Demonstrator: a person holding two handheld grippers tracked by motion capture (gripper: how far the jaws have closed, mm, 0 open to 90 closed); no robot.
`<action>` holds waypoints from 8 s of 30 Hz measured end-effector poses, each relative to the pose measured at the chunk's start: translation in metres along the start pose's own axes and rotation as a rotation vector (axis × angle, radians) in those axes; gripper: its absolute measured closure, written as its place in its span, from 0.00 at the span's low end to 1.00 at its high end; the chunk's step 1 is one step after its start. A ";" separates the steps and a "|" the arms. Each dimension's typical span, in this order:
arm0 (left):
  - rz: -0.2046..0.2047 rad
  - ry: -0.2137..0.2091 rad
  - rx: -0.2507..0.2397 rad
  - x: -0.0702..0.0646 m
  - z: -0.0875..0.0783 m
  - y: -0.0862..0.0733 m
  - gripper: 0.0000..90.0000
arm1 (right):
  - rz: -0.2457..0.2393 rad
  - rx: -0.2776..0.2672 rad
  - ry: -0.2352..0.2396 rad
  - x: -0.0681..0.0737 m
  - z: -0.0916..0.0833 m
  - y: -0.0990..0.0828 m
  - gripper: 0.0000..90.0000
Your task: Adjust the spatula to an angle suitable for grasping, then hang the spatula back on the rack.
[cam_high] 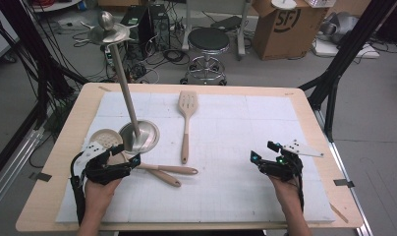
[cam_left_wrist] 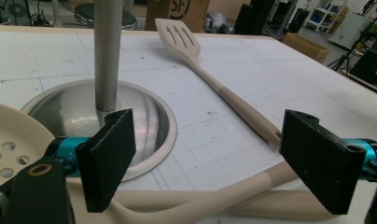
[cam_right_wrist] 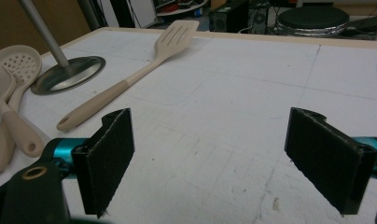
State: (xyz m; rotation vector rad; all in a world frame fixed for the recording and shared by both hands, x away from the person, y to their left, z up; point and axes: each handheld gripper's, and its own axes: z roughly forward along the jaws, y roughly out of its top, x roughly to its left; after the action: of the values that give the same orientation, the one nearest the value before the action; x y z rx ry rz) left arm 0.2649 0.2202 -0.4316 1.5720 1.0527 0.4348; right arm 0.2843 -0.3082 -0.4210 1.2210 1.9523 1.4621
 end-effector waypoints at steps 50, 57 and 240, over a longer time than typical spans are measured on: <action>-0.108 0.115 0.356 0.011 0.018 -0.010 1.00 | -0.045 0.045 0.010 0.007 0.012 -0.001 0.17; -0.088 0.156 0.387 0.000 0.012 -0.008 1.00 | -0.037 0.042 0.009 0.006 0.011 -0.001 0.17; -0.026 0.039 0.201 -0.023 -0.021 0.016 0.86 | -0.068 0.085 -0.046 0.004 0.002 -0.007 0.18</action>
State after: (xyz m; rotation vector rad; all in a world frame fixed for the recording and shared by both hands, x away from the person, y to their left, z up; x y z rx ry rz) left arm 0.2428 0.2147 -0.4046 1.7310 1.1746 0.3517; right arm 0.2807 -0.3046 -0.4277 1.2003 2.0238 1.3185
